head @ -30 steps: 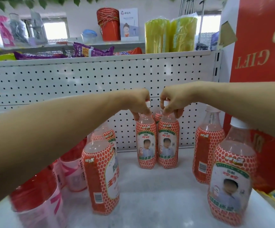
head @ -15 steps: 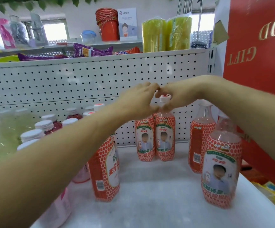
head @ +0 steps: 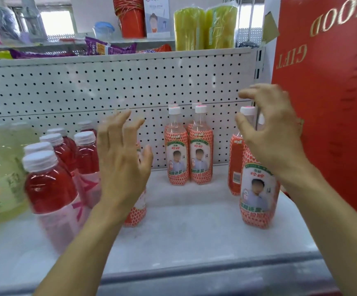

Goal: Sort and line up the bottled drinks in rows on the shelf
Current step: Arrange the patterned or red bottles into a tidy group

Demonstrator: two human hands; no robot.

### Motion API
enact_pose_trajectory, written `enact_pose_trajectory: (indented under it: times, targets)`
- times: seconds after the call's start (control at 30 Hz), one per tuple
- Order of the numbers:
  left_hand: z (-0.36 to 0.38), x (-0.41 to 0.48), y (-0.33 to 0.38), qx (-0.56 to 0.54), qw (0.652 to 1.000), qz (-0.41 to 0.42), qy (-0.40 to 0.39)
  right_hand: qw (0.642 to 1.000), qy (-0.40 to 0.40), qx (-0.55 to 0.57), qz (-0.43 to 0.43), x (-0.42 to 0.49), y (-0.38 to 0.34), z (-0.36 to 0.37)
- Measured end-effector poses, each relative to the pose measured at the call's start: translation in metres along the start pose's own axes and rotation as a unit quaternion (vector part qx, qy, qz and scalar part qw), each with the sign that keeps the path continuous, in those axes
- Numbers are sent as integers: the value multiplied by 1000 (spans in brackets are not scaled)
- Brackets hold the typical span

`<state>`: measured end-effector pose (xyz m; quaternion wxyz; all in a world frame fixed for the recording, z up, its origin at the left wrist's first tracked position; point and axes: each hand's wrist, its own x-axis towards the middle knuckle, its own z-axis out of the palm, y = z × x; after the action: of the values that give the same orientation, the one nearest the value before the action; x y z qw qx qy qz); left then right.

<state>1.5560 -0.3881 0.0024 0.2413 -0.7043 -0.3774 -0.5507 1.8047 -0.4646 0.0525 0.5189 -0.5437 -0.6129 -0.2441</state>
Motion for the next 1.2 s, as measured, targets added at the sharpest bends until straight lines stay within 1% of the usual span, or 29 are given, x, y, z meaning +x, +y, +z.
enact_pose_trajectory:
  times: [0.1, 0.17, 0.2, 0.27, 0.3, 0.37, 0.43, 0.53, 0.67, 0.73, 0.83, 0.9, 0.97, 1.03, 1.13, 1.2]
  targets:
    - [-6, -18, 4, -72, 995, -59, 22, 996, 38, 75, 43, -28, 5, 3]
    - [-10, -29, 7, -130, 983, -131, 20, 982, 51, 144, 109, -48, 6, 3]
    - [-11, -36, 8, -157, 971, -182, 11, 970, 49, 179, 160, -59, 7, 2]
    - [-14, -50, 7, -195, 935, -295, -27, 934, 19, 229, 274, -85, 10, 2]
    - [-14, -57, 5, -209, 913, -346, -54, 918, -4, 234, 320, -98, 11, 4]
    - [-14, -68, -1, -239, 870, -420, -99, 907, -40, 202, 366, -120, 16, 11]
    - [-13, -71, -5, -253, 838, -465, -130, 905, -55, 181, 381, -128, 18, 15]
    - [-10, -69, 1, -296, 813, -472, -169, 897, -87, 213, 378, -126, 15, 19]
    - [-4, -64, 24, -361, 792, -437, -226, 880, -171, 264, 355, -119, -5, 29]
    - [2, -62, 29, -380, 777, -433, -254, 874, -209, 278, 339, -116, -11, 36]
    - [10, -58, 26, -414, 745, -438, -287, 868, -246, 288, 321, -107, -11, 44]
    - [11, -53, 20, -425, 731, -432, -314, 867, -259, 284, 316, -105, -7, 47]
    - [10, -51, 15, -423, 730, -415, -340, 883, -269, 236, 302, -107, -3, 50]
    - [7, -53, 17, -403, 742, -389, -369, 900, -275, 187, 281, -112, -1, 52]
    - [9, -60, 24, -375, 761, -366, -382, 900, -277, 198, 274, -110, -1, 52]
    - [10, -60, 24, -376, 757, -379, -377, 894, -281, 212, 278, -107, 0, 55]
